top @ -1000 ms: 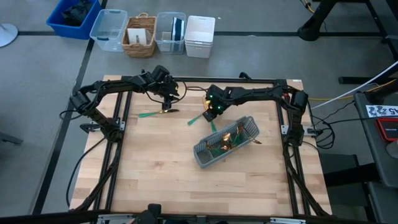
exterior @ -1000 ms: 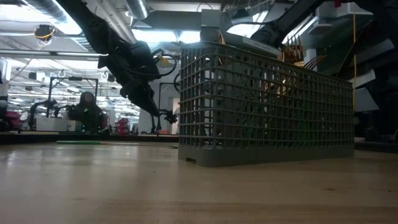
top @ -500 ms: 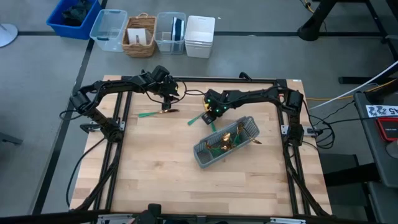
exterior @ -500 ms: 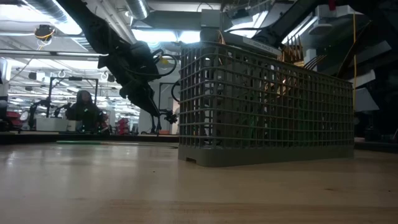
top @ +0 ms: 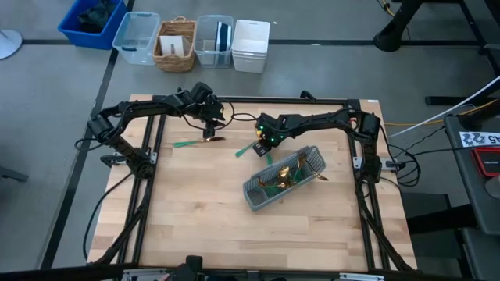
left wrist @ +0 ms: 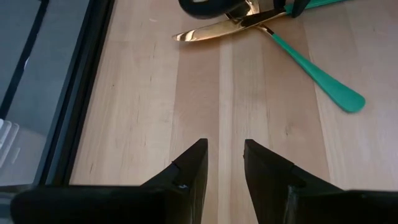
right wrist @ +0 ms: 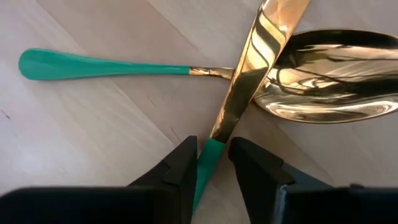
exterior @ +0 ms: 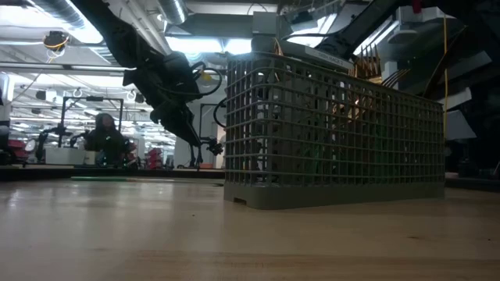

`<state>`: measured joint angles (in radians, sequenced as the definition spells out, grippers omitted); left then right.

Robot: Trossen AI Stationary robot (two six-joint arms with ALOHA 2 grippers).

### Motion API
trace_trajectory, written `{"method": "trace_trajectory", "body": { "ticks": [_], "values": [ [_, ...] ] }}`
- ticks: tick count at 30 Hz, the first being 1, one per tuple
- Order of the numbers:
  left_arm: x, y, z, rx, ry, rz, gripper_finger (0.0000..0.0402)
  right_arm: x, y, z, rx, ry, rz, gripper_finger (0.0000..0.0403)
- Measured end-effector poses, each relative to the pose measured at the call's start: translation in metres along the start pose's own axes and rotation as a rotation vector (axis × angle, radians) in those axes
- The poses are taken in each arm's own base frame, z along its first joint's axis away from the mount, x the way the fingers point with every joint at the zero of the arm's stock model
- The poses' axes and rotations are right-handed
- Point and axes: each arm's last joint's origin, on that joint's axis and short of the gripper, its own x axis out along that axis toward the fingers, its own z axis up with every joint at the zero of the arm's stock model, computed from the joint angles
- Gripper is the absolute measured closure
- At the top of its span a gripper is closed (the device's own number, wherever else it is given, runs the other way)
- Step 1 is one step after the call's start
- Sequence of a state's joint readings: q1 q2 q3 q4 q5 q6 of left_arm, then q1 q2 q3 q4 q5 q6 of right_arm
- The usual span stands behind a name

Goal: Sort silverware
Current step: Put the gold knife into the gray silverware organizer

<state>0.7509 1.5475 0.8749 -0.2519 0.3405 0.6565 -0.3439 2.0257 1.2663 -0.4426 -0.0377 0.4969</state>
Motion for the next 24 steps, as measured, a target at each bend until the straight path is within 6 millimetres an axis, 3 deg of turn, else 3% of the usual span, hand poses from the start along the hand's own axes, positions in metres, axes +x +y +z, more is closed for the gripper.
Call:
{"method": "trace_trajectory", "body": {
  "ticks": [9, 24],
  "values": [
    [0.0, 0.0, 0.0, 0.002, 0.0, 0.0, 0.0306, 0.0006, -0.0011, -0.0001, -0.001, -0.002, -0.012, 0.0385],
    [0.0, 0.0, 0.0, 0.006, 0.0, 0.0, 0.0306, -0.0035, 0.0015, 0.0048, 0.001, 0.023, 0.024, 0.0378]
  ]
}}
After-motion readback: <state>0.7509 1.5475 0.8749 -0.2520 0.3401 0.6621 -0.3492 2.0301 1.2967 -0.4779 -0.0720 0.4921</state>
